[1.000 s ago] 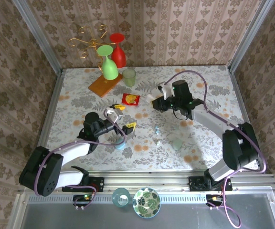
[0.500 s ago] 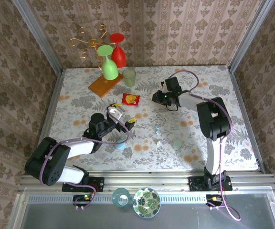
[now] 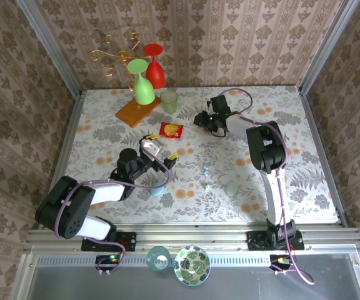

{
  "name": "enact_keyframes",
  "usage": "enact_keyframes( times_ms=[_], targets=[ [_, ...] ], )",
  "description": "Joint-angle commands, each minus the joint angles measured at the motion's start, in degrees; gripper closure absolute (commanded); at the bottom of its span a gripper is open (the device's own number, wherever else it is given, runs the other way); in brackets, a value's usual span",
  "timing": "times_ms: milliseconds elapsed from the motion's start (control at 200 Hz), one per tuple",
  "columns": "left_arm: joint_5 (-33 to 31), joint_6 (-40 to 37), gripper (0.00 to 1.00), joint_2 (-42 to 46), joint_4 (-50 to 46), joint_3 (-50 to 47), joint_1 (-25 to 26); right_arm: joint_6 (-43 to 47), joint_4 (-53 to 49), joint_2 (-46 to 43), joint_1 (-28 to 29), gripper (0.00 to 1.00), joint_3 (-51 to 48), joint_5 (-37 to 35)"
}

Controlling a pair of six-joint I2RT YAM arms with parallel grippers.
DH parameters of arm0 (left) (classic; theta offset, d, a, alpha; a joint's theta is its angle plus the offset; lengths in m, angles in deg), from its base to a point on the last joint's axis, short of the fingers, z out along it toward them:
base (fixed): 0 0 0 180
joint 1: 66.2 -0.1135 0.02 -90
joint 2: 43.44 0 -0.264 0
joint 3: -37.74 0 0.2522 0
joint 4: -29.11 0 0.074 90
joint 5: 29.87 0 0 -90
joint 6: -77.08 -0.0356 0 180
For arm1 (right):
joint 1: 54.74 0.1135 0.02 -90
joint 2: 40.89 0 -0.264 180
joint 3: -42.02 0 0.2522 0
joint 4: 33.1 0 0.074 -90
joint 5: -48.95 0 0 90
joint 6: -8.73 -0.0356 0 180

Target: Insert the wireless bluetooth earbuds into the charging case

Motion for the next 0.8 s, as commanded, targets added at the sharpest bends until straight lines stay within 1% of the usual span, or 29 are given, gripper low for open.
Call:
enact_keyframes(
  times_ms=[0, 105, 160, 225, 280, 340, 460, 625, 715, 795],
  targets=[
    [-0.5, 1.0, 0.00, 1.6, -0.7, -0.6, 0.4, 1.5, -5.0, 1.0, -0.9, 0.61, 0.9, -2.1],
    [-0.8, 0.4, 0.00, 2.6, -2.2, -0.7, 0.3, 5.3, -6.2, -2.5, -1.1, 0.46, -0.8, -4.5],
    [-0.7, 0.1, 0.00, 3.3, -3.2, -0.7, 0.3, 7.1, -6.8, -5.2, -1.2, 0.42, -2.6, -6.3],
    [-0.8, -0.5, 0.00, 4.4, -4.8, -0.6, 0.2, 8.8, -5.9, -9.1, -1.5, 0.32, -6.4, -8.3],
    [-0.9, -0.6, 0.00, 5.2, -6.8, -0.4, 0.1, 9.7, -5.0, -13.1, -1.5, 0.29, -10.3, -9.9],
    [-1.0, -0.6, 0.00, 6.2, -9.4, 0.1, -0.1, 10.8, -2.8, -17.7, -1.4, 0.23, -15.3, -10.8],
    [-1.4, 0.4, 0.00, 8.2, -15.1, 1.1, -0.3, 12.8, 3.1, -26.9, -1.4, 0.18, -25.8, -9.3],
    [-2.1, 8.0, 0.00, 13.1, -23.4, 1.5, -0.8, 17.3, 4.7, -36.4, -0.9, 0.16, -35.4, -7.0],
    [-3.7, 9.5, 0.00, 16.9, -32.3, 1.7, -0.3, 18.9, 5.5, -40.1, -0.7, 0.16, -39.2, -5.9],
    [-7.1, 9.7, 0.00, 20.9, -39.6, 1.3, 1.6, 19.7, 6.8, -42.1, -0.2, 0.15, -41.8, -4.5]
  ],
)
